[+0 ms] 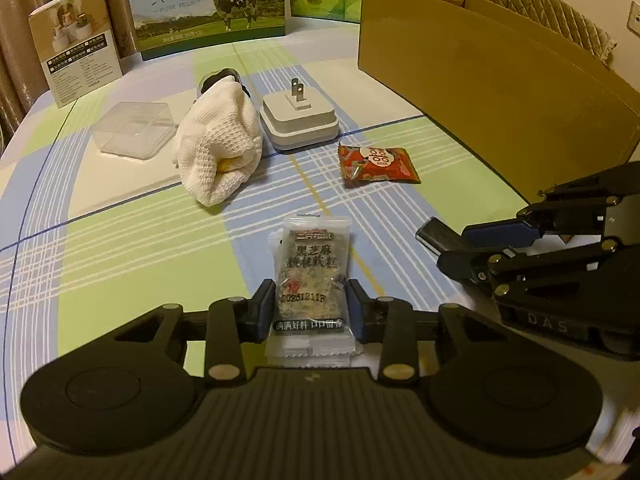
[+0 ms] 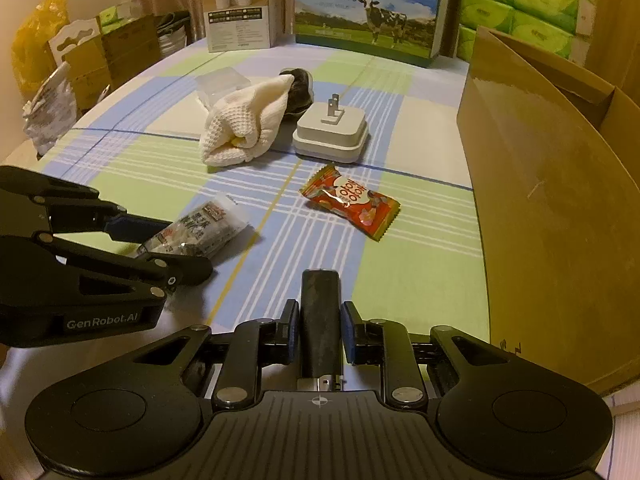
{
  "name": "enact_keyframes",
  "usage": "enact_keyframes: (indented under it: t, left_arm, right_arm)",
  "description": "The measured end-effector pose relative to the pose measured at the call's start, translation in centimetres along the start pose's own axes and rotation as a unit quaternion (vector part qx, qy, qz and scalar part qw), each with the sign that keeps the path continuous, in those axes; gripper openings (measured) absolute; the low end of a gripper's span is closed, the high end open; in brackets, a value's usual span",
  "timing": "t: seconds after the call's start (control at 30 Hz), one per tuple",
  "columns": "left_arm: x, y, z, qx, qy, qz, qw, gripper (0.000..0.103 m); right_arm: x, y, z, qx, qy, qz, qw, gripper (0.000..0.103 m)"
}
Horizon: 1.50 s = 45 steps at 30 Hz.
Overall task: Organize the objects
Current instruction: 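Carry the lighter and snack packet into the cardboard box and release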
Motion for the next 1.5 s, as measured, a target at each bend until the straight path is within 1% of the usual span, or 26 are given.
enact_keyframes:
  t: [0.2, 0.3, 0.43, 0.57, 0.8, 0.93, 1.1, 1.3, 1.5]
  left_arm:
    - [-0.5, -0.4, 0.5, -0.001, 0.006, -0.002, 1.0000, 0.031]
    - [-0.9, -0.6, 0.6, -0.010, -0.002, 0.000, 0.9999, 0.031]
    - [-2.0, -0.4, 0.9, -0.017, -0.003, 0.010, 0.9998, 0.031]
    - [-4.0, -0.2, 1.3, -0.032, 0.000, 0.021, 0.9993, 0.031]
    - [-9.3, 0.0, 3.3, -0.053, -0.002, 0.047, 0.9975, 0.031]
    - [-11.9, 0.8, 5.2, -0.050, -0.005, 0.059, 0.9970, 0.031]
    - [-14.4, 2.1, 8.2, -0.044, -0.014, 0.072, 0.9964, 0.031]
    - [-15.8, 3.9, 12.3, -0.021, -0.025, 0.080, 0.9962, 0.031]
    - [-15.9, 6.2, 15.8, 0.000, -0.036, 0.080, 0.9961, 0.031]
  right_arm:
    - [-1.1, 0.1, 0.5, 0.016, -0.006, 0.022, 1.000, 0.019]
    - [-1.8, 0.2, 0.8, 0.023, -0.007, 0.030, 0.999, 0.019]
    - [-3.5, 0.2, 0.8, 0.031, -0.010, 0.044, 0.998, 0.019]
    - [-6.2, 0.0, 0.7, 0.040, -0.005, 0.066, 0.997, 0.019]
    - [-12.0, 0.0, 1.4, 0.062, 0.011, 0.102, 0.993, 0.019]
    - [-15.4, -0.1, 2.9, 0.081, 0.013, 0.119, 0.989, 0.019]
    - [-18.9, -0.6, 5.9, 0.105, 0.004, 0.139, 0.985, 0.019]
    - [-21.8, -1.9, 10.2, 0.132, -0.020, 0.153, 0.979, 0.019]
    - [-23.6, -2.8, 14.3, 0.151, -0.036, 0.162, 0.975, 0.019]
Point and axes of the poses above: each gripper's, at about its wrist camera, not at the fingertips, and x roughly the way its jaws point, z to its right, y to its top, the point moved 1 cm from there along x, roughly the way its jaws point, and after that the axes turned 15 degrees about -z, right-handed, at the moved point
